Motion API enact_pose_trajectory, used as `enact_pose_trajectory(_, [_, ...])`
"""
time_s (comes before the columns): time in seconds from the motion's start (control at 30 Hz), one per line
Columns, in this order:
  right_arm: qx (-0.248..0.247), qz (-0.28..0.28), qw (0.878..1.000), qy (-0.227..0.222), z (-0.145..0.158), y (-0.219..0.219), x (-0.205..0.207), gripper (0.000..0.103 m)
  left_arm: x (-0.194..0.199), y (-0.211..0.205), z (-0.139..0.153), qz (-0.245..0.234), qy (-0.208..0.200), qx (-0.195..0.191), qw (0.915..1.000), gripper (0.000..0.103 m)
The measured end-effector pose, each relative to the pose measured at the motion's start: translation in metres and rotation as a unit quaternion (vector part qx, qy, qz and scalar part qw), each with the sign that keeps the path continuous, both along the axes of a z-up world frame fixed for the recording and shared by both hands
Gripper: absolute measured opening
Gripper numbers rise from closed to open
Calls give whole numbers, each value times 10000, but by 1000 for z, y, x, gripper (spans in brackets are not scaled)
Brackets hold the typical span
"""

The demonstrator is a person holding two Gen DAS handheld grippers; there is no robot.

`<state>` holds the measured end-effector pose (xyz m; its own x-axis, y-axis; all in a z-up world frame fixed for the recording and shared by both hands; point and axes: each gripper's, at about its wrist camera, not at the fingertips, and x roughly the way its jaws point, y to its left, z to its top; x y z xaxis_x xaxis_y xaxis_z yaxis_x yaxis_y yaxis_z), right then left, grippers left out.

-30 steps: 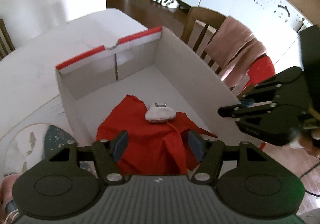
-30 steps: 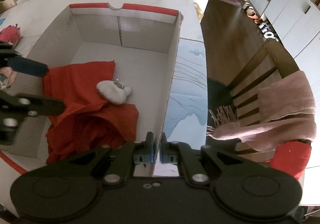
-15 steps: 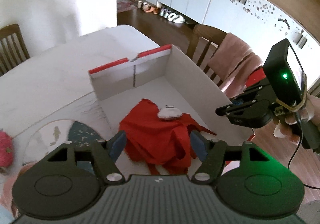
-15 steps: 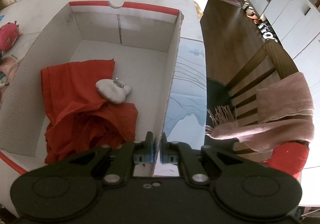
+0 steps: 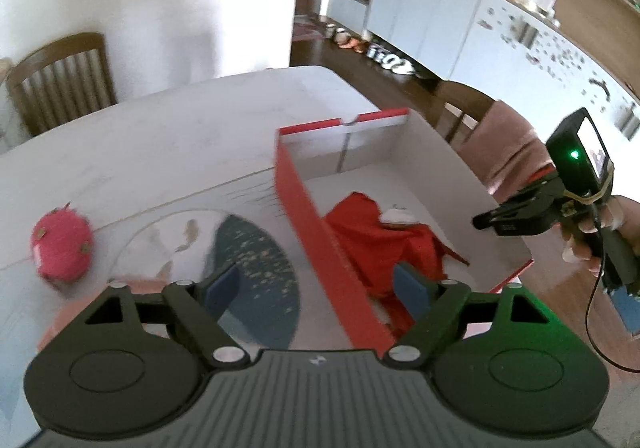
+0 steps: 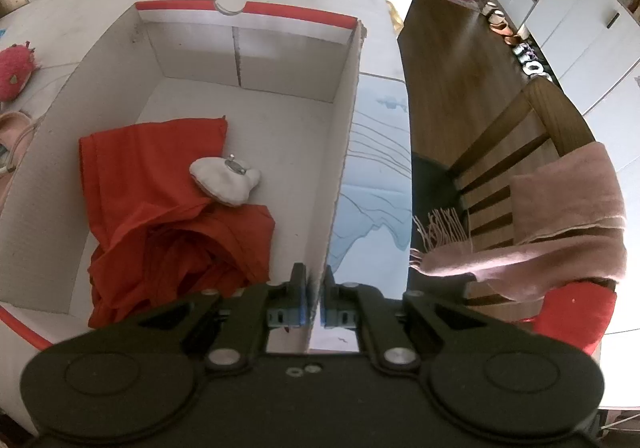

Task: Organize objects
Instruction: 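Move the left gripper back over the pile to the brown bracelet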

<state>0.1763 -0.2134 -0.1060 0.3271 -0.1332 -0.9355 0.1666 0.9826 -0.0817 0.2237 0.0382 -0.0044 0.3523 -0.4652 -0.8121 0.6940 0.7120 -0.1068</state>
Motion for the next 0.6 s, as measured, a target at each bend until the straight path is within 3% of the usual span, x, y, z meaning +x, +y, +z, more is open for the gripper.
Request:
enact_pose_trajectory(0.2, [-13, -12, 10000, 15, 0, 0, 0, 5, 4, 50, -4, 528, -22, 67, 9986, 87])
enact_pose_trajectory(0.33, [-27, -9, 10000, 28, 0, 0, 0, 5, 11, 83, -13, 971, 43, 146, 9952, 99])
enact_pose_trajectory(0.6, [-58, -9, 10000, 59, 0, 1, 1, 6, 11, 133, -38, 1602, 28, 331, 9865, 102])
